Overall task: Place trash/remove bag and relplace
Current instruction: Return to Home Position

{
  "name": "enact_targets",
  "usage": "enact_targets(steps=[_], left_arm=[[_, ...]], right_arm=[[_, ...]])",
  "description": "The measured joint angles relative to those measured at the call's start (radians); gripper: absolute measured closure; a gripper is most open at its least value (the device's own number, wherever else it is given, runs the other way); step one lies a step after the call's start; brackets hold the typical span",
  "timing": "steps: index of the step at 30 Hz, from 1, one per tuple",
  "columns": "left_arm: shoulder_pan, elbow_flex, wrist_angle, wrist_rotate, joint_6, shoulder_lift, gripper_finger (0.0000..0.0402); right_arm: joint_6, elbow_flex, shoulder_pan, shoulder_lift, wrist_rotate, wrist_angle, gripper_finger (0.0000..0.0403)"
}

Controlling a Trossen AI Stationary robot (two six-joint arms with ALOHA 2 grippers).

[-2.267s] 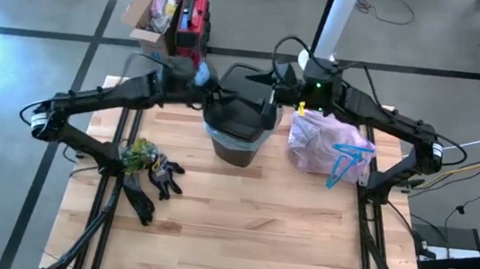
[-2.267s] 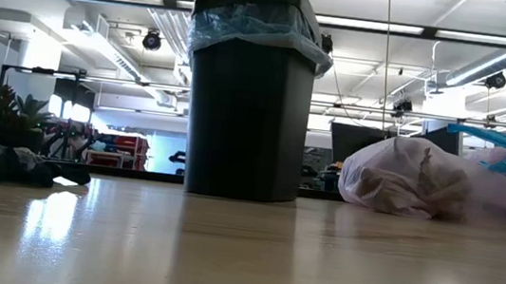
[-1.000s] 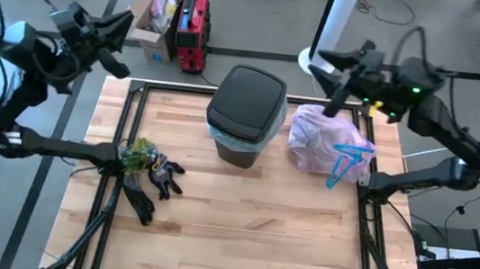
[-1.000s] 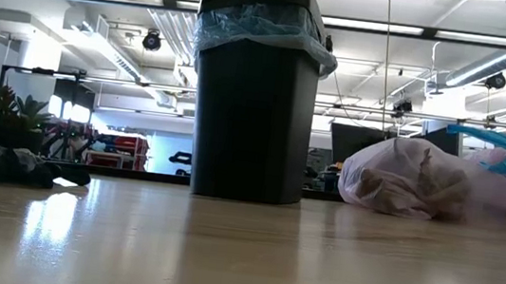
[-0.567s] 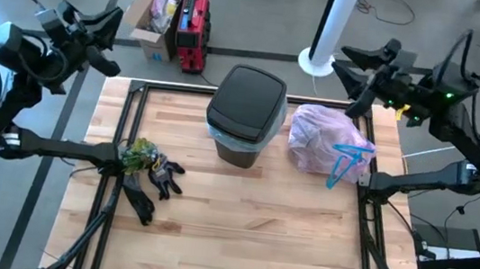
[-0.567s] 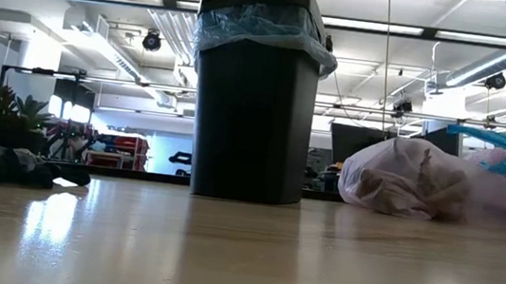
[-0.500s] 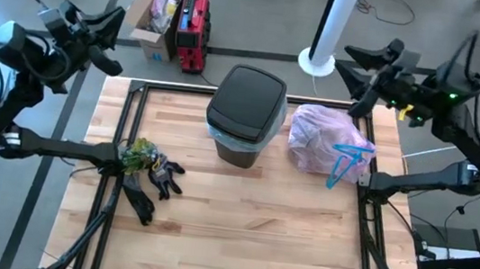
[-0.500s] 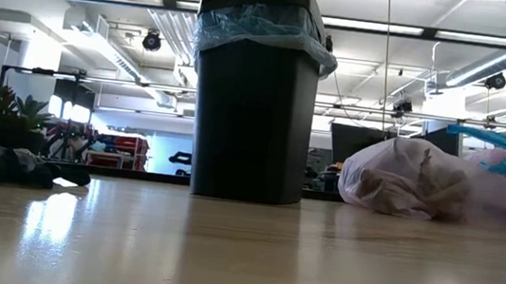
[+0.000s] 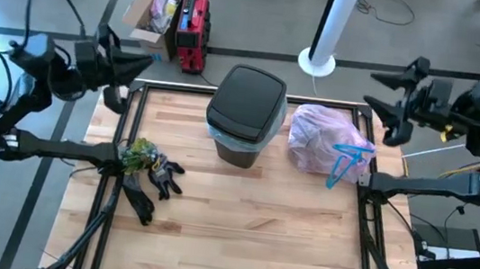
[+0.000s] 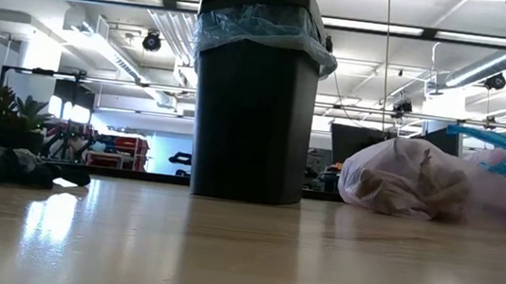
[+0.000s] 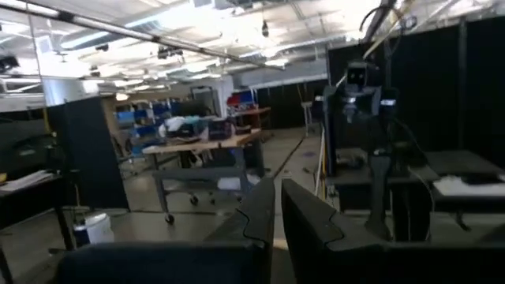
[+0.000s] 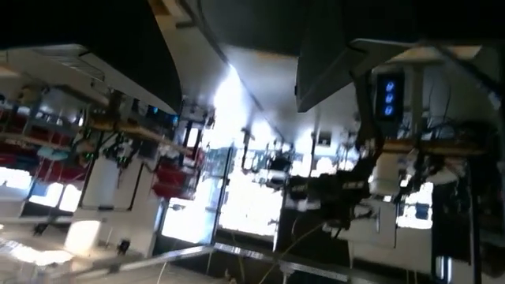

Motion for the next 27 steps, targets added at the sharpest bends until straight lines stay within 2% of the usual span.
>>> enact_targets(steps=[5,11,15,19,23,27], left_arm=[[0.001,-0.127,0.039,-0.001,0.007,-0.049,0.039],[0.002,-0.205,0.04,-0.086,-0.118,-0.106,0.039],[0.002,-0.247,0.006,-0.079,-0.156,-0.131,0.039],[0.003,-0.318,-0.008,-0.109,-0.143,-0.155,0.039],[0.003,-0.395,-0.013,-0.099,-0.141,-0.18,0.039],[0.003,-0.501,-0.012,-0.048,-0.124,-0.223,0.039]], right_arm=[[0.017,-0.123,0.0,-0.102,-0.006,-0.083,0.0161],[0.108,-0.294,0.0,-0.215,-0.007,-0.086,0.0155],[0.266,-0.322,0.0,-0.253,0.002,-0.089,0.0157],[0.347,-0.316,0.0,-0.278,-0.002,-0.092,0.0165],[0.306,-0.351,0.0,-0.349,-0.049,-0.111,0.0172],[0.283,-0.455,0.0,-0.453,-0.067,-0.109,0.0178]])
